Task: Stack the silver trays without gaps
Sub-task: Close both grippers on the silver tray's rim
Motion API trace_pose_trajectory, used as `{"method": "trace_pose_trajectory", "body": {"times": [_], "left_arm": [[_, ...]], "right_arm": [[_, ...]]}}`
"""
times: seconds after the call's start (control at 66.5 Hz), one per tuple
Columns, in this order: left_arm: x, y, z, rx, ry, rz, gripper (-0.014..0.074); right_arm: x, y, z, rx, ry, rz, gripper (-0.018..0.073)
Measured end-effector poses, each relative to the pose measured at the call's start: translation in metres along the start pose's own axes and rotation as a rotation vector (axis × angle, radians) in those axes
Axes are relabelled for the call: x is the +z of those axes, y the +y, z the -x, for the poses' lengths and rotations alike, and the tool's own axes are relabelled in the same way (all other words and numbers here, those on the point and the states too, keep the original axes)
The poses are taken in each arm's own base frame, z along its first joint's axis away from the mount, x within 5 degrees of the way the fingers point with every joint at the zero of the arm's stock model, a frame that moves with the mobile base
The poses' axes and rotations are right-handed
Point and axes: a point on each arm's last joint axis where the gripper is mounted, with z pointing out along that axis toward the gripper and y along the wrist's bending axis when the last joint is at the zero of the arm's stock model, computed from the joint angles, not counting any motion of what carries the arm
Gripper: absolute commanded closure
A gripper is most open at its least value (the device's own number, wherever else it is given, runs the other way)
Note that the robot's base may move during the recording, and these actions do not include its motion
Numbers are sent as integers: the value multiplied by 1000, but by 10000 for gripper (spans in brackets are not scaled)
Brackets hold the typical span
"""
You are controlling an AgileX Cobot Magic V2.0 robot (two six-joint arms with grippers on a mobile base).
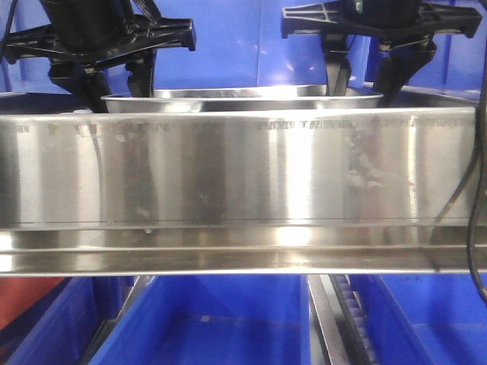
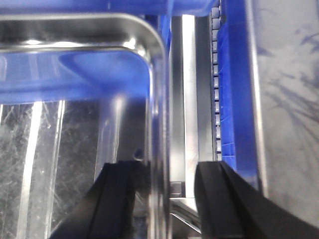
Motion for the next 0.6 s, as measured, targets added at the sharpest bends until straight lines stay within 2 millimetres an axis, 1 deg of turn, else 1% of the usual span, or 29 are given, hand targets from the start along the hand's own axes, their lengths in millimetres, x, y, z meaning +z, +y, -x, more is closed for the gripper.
{"method": "trace_pose_trajectory", "body": {"times": [0.195,0.376,0.601], "left_arm": [[0,0,0,0,0,0,414],[0,0,0,0,0,0,414],[0,0,0,0,0,0,414]], "right_arm": [[0,0,0,0,-2,1,414],[0,0,0,0,-1,1,417],[6,2,-2,13,31,9,417]]}}
